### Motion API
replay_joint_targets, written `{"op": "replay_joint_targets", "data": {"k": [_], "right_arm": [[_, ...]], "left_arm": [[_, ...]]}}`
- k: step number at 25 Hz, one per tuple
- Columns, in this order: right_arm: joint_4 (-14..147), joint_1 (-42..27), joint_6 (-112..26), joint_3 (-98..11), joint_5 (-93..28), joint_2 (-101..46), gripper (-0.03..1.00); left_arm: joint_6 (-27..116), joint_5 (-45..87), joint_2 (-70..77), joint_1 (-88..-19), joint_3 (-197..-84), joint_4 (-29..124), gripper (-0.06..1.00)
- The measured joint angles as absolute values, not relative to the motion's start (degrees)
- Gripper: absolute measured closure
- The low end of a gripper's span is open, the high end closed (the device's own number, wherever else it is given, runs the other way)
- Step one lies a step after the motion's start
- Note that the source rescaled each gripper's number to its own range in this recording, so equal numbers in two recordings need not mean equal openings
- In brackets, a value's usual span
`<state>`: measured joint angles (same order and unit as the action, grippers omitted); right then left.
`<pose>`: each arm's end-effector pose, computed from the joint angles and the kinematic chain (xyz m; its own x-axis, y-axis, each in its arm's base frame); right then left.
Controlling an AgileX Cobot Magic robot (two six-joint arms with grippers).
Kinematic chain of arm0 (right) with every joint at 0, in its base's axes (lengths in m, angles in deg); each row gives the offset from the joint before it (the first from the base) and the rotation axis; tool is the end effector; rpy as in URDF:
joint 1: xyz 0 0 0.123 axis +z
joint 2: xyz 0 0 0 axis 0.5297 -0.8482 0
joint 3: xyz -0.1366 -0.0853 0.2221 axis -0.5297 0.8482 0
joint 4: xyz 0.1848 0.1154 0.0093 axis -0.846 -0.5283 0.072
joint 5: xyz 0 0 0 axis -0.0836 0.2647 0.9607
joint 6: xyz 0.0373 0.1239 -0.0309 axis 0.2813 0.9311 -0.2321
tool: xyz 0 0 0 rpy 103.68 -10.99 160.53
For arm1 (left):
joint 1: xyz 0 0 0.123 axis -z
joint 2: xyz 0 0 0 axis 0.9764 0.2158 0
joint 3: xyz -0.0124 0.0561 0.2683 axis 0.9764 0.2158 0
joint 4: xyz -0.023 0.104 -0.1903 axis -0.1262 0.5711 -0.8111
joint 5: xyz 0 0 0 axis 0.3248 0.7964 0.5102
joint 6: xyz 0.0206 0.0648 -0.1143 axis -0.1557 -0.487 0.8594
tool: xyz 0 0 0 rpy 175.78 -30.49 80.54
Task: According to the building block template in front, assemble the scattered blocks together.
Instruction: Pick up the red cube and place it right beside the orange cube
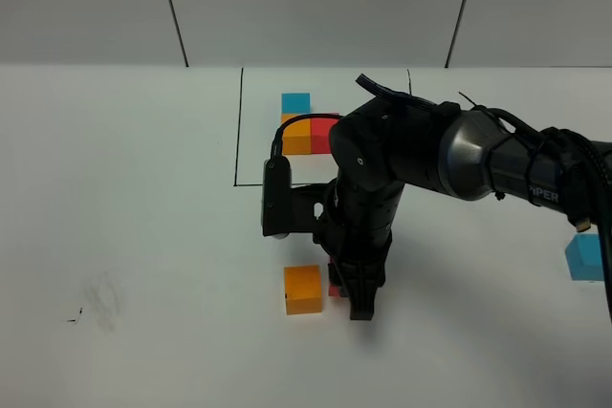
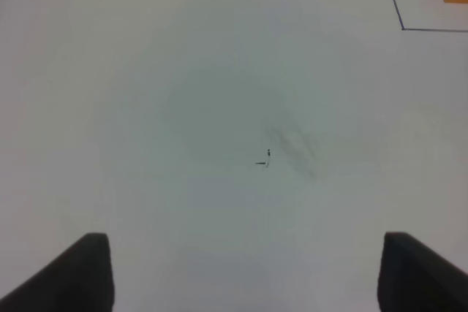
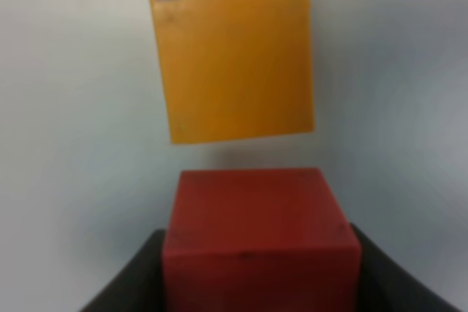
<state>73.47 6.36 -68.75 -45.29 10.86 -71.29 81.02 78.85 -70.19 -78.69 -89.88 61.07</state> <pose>0.2934 0.2342 0.1277 -0.0608 -0.9936 -0.0950 -0.9939 0.0690 -0.0858 0.0111 0.0009 0.2411 -0.4596 -0.0408 -0.8872 -0.0394 0.9989 -0.0256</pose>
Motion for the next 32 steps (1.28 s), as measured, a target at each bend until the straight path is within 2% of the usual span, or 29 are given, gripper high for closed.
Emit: {"op": "replay_joint_targets", "data": {"k": [32], "right_arm": [[71.22, 6.36, -72.73, -45.86, 9.36, -73.59, 0.97]], "left_arm": [[80.97, 78.85, -70.19, -78.69, -89.88, 60.73, 0.32]]}}
